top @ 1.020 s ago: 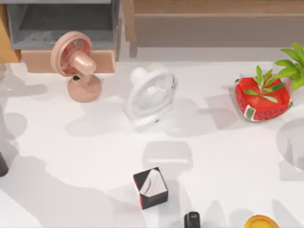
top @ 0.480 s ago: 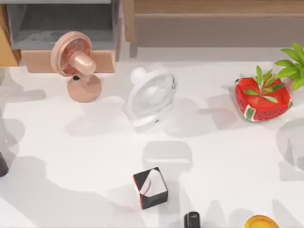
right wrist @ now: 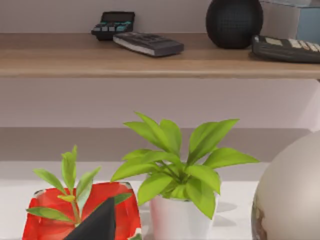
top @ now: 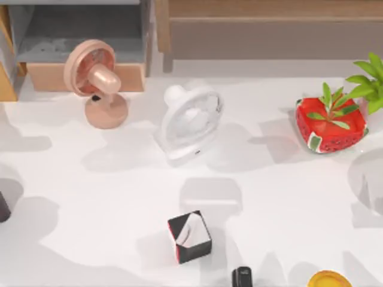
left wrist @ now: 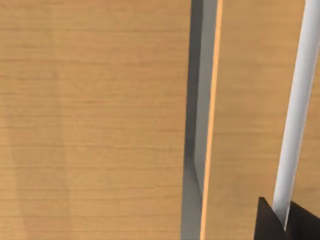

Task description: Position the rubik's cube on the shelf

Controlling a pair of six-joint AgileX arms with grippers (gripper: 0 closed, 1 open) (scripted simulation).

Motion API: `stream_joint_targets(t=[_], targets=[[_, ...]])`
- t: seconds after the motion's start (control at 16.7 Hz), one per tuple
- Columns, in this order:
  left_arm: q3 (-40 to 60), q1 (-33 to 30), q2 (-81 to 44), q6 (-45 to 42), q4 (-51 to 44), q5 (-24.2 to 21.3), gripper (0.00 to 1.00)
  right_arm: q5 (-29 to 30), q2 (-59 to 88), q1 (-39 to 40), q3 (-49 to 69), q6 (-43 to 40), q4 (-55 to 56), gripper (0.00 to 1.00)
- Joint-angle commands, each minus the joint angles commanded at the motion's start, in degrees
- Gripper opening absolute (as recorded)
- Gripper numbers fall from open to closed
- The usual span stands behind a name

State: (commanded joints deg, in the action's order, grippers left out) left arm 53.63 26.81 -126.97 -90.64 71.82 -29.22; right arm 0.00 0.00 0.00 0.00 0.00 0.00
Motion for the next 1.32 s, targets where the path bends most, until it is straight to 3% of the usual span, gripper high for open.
stream_joint_targets(t=[0.24,0.72,1.08,1.32], targets=[[-0.73,-0.09,0.21,-0.09,0.52,-0.38,0.00,0.00,0.00,0.00,0.00,0.00,0.00,1.00],[-13.63,4.80,5.58,-0.27,7.40,-5.05,0.00,0.00,0.00,0.00,0.00,0.00,0.00,1.00],[-14.34,5.17,5.87,-0.44,8.04,-5.45,0.00,0.00,0.00,0.00,0.00,0.00,0.00,1.00],[-20.10,8.52,8.07,-0.62,11.35,-8.87,0.00,0.00,0.00,0.00,0.00,0.00,0.00,1.00]])
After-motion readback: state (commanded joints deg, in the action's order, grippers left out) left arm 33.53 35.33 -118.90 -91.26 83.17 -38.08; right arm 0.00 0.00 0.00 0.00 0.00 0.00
